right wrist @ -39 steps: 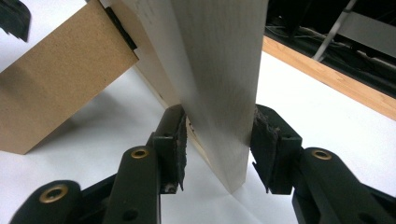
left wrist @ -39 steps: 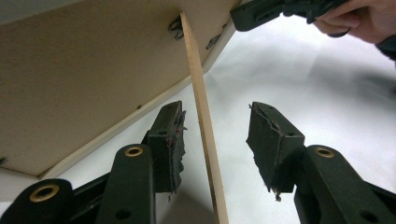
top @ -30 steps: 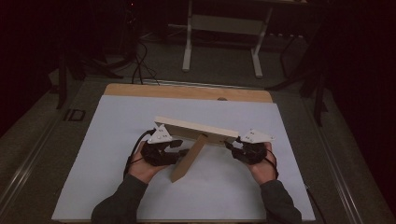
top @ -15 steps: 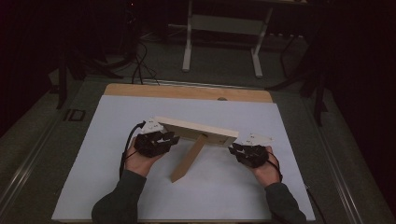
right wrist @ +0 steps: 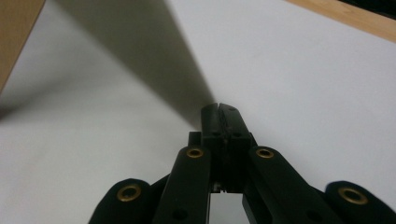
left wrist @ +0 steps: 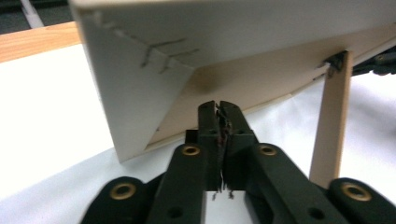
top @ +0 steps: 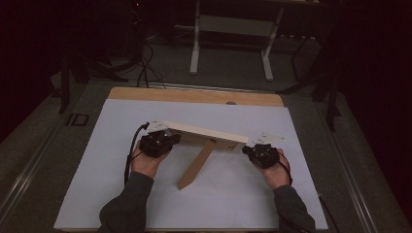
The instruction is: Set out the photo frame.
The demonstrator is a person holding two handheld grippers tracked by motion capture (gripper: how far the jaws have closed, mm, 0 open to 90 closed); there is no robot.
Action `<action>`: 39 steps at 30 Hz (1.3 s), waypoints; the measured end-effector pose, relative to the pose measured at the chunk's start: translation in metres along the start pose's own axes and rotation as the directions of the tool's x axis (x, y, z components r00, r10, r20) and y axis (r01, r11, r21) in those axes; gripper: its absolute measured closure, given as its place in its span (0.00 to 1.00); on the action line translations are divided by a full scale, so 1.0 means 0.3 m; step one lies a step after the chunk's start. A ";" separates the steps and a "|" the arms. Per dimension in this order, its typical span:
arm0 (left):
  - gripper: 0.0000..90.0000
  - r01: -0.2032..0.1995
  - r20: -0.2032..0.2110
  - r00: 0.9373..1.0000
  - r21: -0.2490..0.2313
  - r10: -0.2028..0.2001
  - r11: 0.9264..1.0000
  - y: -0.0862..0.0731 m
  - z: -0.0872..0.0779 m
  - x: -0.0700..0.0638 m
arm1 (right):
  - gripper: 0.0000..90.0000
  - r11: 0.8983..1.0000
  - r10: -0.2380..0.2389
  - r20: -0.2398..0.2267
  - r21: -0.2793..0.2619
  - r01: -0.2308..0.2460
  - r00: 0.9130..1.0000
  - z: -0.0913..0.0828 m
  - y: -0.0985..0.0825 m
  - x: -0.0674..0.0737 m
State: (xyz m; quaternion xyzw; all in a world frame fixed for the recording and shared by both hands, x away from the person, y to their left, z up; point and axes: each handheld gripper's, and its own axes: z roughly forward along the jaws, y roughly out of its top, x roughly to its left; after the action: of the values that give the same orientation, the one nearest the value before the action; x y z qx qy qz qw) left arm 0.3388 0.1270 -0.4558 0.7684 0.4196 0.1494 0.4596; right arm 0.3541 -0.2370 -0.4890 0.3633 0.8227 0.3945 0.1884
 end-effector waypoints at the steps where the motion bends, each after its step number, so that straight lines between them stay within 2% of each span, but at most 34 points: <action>1: 1.00 -0.005 -0.006 1.000 0.012 0.005 1.000 0.000 0.010 0.003 | 1.00 0.999 0.027 -0.007 -0.016 -0.027 1.000 -0.002 0.008 -0.009; 6: 1.00 -0.011 -0.015 1.000 0.025 0.012 1.000 -0.003 0.026 0.003 | 1.00 0.996 0.071 -0.041 -0.057 -0.074 0.997 -0.004 0.033 -0.030; 10: 1.00 -0.006 -0.018 1.000 0.033 0.007 0.999 -0.004 0.038 0.008 | 1.00 0.988 0.123 -0.094 -0.081 -0.131 0.988 0.008 0.045 -0.053; 12: 1.00 -0.004 -0.018 1.000 0.033 0.005 0.999 -0.005 0.041 0.008 | 1.00 0.981 0.158 -0.123 -0.096 -0.170 0.980 0.017 0.048 -0.064; 14: 1.00 -0.003 -0.018 1.000 0.036 0.004 0.999 -0.004 0.046 0.011 | 1.00 0.979 0.165 -0.132 -0.095 -0.178 0.977 0.023 0.053 -0.065; 17: 1.00 0.002 -0.022 1.000 0.036 -0.001 0.999 -0.001 0.051 0.014 | 1.00 0.983 0.153 -0.136 -0.085 -0.165 0.979 0.034 0.061 -0.060; 28: 1.00 -0.004 -0.027 1.000 0.058 0.006 0.998 0.022 0.079 0.016 | 1.00 0.984 0.147 -0.153 -0.083 -0.161 0.977 0.035 0.064 -0.053; 39: 1.00 -0.031 -0.021 0.999 0.059 0.032 0.998 0.055 0.091 -0.018 | 1.00 0.984 0.144 -0.158 -0.085 -0.159 0.977 0.032 0.059 -0.045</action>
State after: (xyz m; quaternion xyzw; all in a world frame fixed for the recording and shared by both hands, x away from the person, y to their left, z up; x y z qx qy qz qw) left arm 0.3608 0.1032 -0.4557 0.7864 0.4167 0.1527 0.4297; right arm 0.3767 -0.2346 -0.4806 0.3846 0.7842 0.4739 0.1122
